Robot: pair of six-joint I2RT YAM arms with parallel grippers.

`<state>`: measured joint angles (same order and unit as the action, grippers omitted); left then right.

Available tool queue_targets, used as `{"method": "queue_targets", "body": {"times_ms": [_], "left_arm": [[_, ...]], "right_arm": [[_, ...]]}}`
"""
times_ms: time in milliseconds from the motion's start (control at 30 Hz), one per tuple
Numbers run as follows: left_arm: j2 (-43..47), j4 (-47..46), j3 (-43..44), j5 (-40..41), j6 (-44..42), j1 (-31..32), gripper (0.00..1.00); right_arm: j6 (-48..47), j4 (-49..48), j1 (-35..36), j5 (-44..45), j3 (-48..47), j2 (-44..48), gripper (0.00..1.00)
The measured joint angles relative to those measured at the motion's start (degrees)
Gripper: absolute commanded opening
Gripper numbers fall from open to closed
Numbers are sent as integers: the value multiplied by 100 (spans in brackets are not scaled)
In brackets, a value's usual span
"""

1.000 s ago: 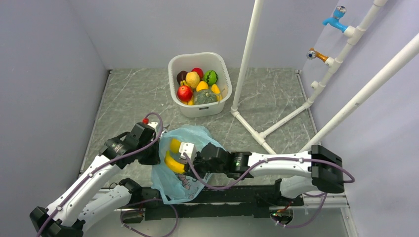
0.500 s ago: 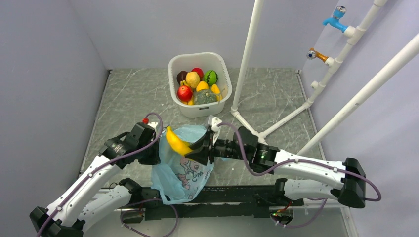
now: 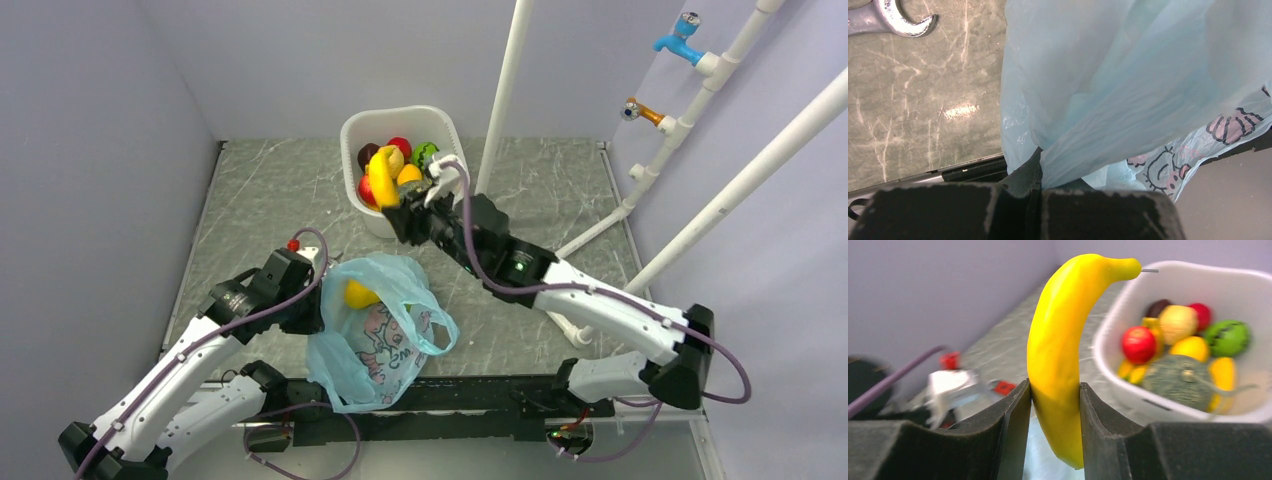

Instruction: Take the fake fruits out of the plastic bag

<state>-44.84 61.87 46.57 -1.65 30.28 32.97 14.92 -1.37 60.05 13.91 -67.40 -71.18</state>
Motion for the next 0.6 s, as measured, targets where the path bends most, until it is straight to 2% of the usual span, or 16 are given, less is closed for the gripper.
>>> {"method": "queue_targets", "body": {"times_ms": [133, 333, 600], "left_arm": [[13, -2, 0, 0, 0, 0, 0], [11, -4, 0, 0, 0, 0, 0], [-20, -9, -7, -2, 0, 0, 0]], "right_arm": [[-341, 227, -352, 767, -608, -901, 0], [-625, 789, -1051, 988, -1698, -2514, 0], [-1222, 1502, -1576, 1368, -4170, -4717, 0]]}}
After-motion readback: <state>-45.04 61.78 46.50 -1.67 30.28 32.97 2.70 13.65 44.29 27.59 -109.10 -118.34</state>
